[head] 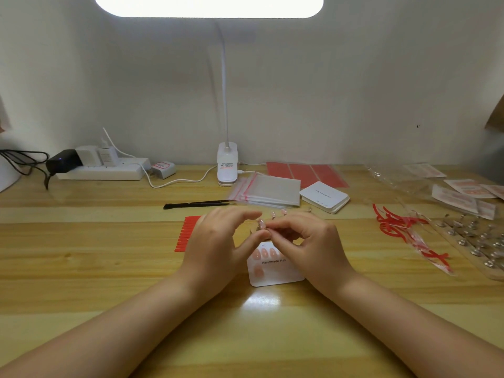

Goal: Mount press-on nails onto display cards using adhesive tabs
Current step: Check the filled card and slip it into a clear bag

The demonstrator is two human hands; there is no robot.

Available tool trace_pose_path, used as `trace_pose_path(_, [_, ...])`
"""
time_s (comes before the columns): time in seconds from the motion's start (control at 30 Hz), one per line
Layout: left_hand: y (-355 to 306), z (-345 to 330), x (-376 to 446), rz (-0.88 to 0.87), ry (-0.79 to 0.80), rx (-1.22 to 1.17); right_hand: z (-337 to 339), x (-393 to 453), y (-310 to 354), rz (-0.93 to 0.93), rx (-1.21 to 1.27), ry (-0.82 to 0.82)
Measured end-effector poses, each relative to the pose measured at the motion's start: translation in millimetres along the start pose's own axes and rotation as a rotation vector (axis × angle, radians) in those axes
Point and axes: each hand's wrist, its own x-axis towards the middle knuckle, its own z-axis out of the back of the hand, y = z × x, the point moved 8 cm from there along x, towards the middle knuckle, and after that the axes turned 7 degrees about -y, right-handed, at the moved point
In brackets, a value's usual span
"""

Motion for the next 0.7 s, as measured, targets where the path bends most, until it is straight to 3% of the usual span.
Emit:
trace_pose_path(0.23, [3, -1, 0, 0.034, 0.019, -0.03, -1, -1, 1, 0.035, -0.028, 0.01])
trace_pose_path(0.5, [8, -5, 0, 0.185, 0.075, -0.243, -1, 0, -3, -0.015, -0.015, 0.01])
trace_pose_path(0.7, [18, -1, 0, 0.302, 0.002, -0.356, 11, 1, -39, -0.366, 0.075, -0.084])
